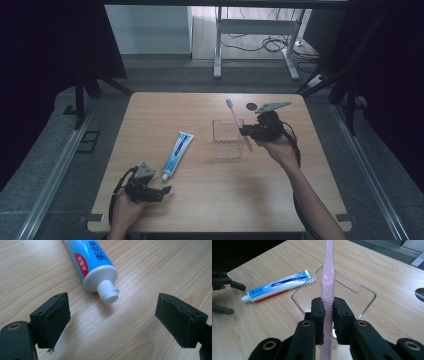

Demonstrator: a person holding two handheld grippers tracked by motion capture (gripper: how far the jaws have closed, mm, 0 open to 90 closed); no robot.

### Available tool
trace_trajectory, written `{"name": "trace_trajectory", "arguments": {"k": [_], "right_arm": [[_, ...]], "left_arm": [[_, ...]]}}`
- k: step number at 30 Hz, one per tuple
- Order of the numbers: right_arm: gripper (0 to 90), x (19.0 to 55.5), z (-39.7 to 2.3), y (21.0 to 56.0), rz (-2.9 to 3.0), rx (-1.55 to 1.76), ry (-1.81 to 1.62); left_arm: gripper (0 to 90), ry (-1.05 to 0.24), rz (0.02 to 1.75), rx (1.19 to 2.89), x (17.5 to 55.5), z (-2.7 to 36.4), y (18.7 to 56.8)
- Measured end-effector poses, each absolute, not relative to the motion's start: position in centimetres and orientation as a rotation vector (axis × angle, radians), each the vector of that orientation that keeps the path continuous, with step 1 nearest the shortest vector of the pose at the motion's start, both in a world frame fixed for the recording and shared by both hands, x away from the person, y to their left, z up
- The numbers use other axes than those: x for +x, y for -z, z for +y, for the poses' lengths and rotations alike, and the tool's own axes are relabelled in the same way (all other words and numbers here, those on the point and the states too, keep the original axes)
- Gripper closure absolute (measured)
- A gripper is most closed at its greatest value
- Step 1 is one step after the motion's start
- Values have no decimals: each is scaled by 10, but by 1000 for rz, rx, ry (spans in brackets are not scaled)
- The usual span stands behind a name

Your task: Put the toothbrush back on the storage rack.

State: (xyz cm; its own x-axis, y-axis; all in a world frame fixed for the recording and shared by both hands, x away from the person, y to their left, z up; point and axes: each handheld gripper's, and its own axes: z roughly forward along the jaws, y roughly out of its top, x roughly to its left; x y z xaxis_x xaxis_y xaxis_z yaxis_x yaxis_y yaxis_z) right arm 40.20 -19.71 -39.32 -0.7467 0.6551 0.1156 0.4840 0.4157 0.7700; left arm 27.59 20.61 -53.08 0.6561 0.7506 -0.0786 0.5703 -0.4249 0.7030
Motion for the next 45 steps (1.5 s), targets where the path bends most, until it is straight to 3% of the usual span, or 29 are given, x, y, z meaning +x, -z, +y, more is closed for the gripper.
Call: {"name": "trace_trajectory", "arguments": {"k": [24,45], "right_arm": [[796,417,-170,389,2398,992,-1261],[796,431,-156,413,2374,1026,-1215]], "left_arm": [[127,-324,1017,2151,276,206,531],[126,-329,1017,2158,276,206,531]]}}
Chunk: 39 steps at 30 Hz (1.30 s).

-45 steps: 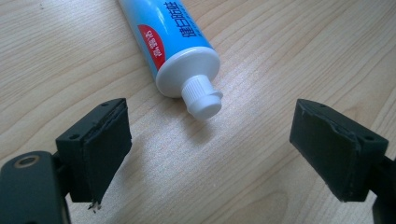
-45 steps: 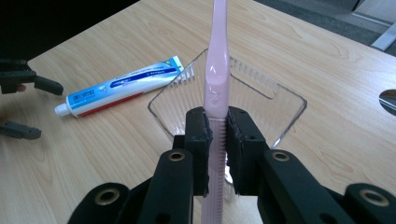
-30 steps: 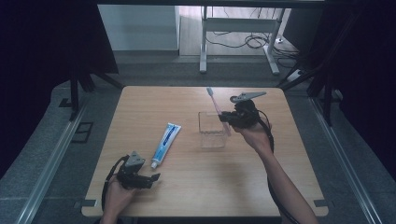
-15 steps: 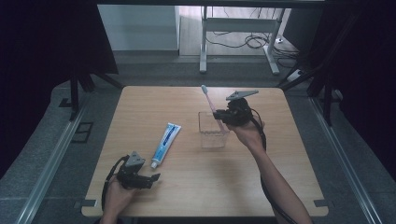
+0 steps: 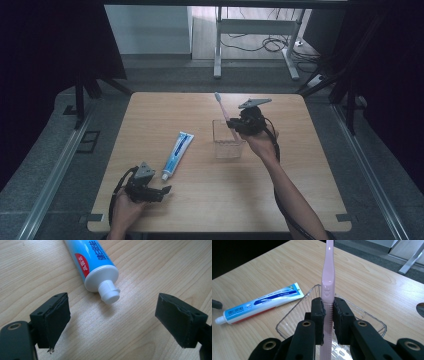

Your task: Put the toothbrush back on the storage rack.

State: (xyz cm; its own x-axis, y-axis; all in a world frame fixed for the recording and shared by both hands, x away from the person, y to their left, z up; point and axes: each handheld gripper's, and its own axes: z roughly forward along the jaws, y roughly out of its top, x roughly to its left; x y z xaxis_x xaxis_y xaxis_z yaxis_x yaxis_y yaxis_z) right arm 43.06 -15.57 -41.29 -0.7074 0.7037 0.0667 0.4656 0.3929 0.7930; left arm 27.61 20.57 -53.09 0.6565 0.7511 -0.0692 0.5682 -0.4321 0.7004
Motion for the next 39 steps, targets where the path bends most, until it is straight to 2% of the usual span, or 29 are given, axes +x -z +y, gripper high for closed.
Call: {"name": "trace_trajectory", "arguments": {"k": [39], "right_arm": [[795,436,-135,455,2453,1012,-1062]], "left_arm": [[126,-331,1021,2159,277,206,531]]}}
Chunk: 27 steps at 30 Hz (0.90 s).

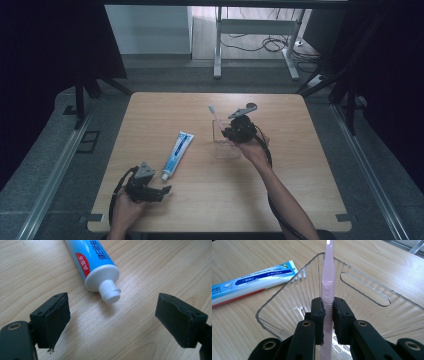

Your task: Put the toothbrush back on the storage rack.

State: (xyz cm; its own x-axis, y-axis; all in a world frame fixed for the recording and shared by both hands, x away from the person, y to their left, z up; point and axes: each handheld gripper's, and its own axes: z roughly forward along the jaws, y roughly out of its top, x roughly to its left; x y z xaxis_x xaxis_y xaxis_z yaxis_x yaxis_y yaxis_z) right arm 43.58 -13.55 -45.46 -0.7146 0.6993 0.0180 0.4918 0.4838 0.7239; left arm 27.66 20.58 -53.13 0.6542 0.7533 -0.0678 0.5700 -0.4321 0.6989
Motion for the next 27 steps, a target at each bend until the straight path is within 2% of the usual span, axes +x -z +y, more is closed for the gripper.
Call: {"name": "trace_trajectory", "arguments": {"k": [11,12,13,23,27], "right_arm": [[794,434,-132,455,2467,1011,-986],[805,434,-132,455,2469,1013,-977],[859,434,-133,455,2478,1020,-970],[851,434,-136,456,2496,1029,-951],[819,433,-137,455,2496,1026,-969]], "left_arm": [[126,-329,1020,2162,277,206,532],[126,-329,1019,2163,277,206,532],[126,-329,1018,2163,277,205,532],[126,-330,1017,2162,277,205,531],[126,-330,1017,2163,277,205,531]]}}
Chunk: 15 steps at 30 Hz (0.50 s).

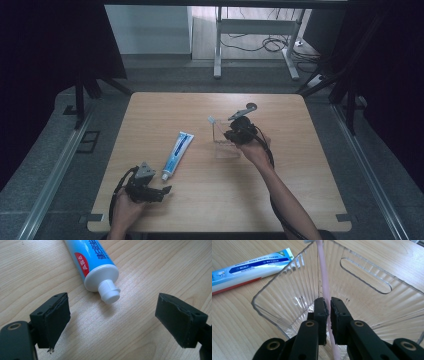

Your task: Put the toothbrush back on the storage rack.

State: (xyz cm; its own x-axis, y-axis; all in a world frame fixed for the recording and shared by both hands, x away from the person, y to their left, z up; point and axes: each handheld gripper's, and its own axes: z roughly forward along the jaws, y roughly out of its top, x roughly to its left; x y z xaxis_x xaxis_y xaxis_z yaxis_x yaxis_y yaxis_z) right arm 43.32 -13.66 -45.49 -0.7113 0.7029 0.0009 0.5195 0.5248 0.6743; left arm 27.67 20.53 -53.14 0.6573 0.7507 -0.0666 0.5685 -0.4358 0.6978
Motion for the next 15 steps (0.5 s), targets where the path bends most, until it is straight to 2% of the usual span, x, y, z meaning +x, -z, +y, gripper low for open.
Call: {"name": "trace_trajectory", "arguments": {"k": [6,15], "right_arm": [[741,429,-138,448,2488,1016,-1001],[562,421,-143,441,2484,992,-1045]], "left_arm": [[126,-328,1016,2166,277,205,531],[126,-322,1022,2174,277,204,532]]}}
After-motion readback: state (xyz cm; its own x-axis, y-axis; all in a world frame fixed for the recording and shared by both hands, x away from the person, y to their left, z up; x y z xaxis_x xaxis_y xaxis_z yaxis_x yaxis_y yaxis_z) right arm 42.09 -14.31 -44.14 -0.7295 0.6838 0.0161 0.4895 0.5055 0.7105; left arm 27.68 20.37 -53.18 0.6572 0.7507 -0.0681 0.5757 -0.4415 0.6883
